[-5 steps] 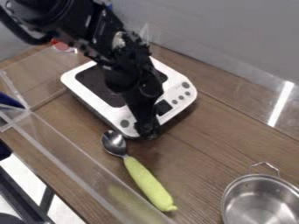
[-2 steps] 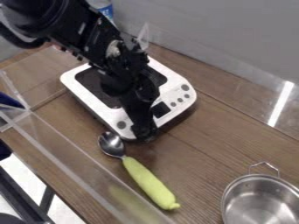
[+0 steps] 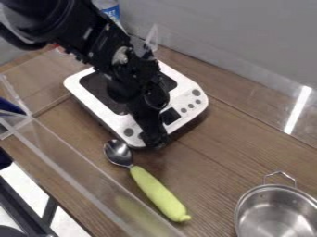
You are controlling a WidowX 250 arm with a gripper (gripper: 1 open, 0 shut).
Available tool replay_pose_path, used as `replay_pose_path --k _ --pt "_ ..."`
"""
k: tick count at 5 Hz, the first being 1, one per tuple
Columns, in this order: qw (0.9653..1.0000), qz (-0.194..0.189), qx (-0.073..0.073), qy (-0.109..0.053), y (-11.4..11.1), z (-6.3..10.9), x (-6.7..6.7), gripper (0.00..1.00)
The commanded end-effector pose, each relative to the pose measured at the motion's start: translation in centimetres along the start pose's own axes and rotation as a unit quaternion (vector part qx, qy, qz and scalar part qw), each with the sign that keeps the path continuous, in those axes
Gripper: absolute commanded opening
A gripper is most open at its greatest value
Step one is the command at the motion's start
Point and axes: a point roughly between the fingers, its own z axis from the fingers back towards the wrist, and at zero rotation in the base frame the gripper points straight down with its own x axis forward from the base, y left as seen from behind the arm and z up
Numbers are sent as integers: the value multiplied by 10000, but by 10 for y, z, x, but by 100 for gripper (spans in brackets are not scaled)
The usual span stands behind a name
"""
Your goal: Put green spoon on the white and black stove top
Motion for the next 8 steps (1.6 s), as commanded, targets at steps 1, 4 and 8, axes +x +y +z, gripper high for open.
replay_pose_path --k 1,4,8 --pt "9976 493 -29 491 -11 -8 -16 100" --pt "9910 1054 222 799 -16 -7 -13 100" --pt "9927 806 233 872 -13 -5 -10 100"
